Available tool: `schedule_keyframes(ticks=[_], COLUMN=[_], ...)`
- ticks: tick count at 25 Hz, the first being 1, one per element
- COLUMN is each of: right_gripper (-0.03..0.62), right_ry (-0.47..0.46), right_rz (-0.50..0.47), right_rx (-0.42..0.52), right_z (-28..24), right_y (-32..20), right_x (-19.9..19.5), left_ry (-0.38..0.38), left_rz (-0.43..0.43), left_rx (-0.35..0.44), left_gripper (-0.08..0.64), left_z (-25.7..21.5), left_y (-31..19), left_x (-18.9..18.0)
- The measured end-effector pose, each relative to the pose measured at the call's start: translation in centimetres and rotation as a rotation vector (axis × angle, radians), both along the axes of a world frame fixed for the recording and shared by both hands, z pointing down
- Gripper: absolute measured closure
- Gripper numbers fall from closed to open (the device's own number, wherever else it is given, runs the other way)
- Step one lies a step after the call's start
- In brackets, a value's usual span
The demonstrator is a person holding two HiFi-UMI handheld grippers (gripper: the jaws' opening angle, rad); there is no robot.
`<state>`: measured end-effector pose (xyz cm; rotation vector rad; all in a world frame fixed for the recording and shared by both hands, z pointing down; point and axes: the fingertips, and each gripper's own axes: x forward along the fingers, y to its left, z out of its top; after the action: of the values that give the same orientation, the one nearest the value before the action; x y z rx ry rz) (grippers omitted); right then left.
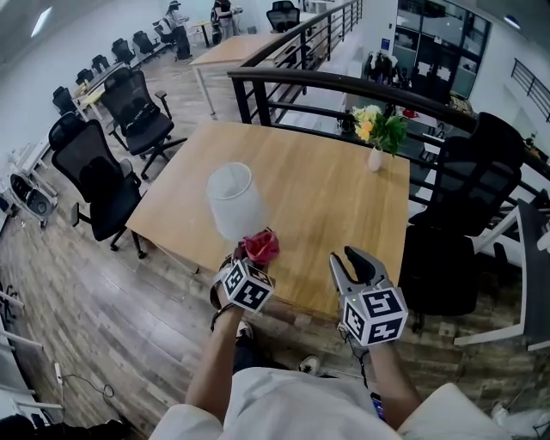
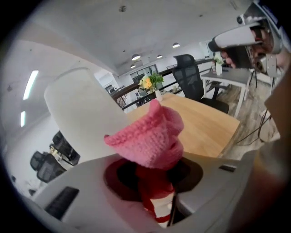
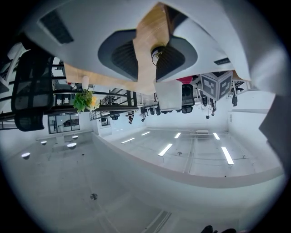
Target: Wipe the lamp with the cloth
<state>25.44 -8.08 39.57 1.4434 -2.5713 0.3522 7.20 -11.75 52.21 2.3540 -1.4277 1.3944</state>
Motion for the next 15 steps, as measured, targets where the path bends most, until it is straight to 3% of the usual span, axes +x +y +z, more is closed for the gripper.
schedule_keyframes(ticks=[3, 9, 12, 15], right_gripper=[0.451, 0.48, 0.495, 0.528], right_ry=[0.001, 0.003, -0.003, -0.023], right_rz=[-0.035, -0.098, -0.117, -0.139], right_rx=[0.016, 0.072, 0.098, 0.134], right_z=[-0.7, -3.0, -4.3, -5.6], right_y=[0.3, 0.8, 1.4, 2.1], right_x=[-0.9, -2.3, -2.8, -3.6], left_ry=[0.135, 0.446, 0.525, 0.543], left_rz=[0.001, -0.038, -0.068, -0.105], left_rx=[0.012, 0.194, 0.297, 0.406], left_gripper=[0.397, 0.397, 0.397, 0.397], left_z=[-0.8, -7.8, -11.5, -14.8], left_y=[2.6, 7.1, 8.8, 10.0], left_x=[0.5, 1.1, 0.3, -1.0])
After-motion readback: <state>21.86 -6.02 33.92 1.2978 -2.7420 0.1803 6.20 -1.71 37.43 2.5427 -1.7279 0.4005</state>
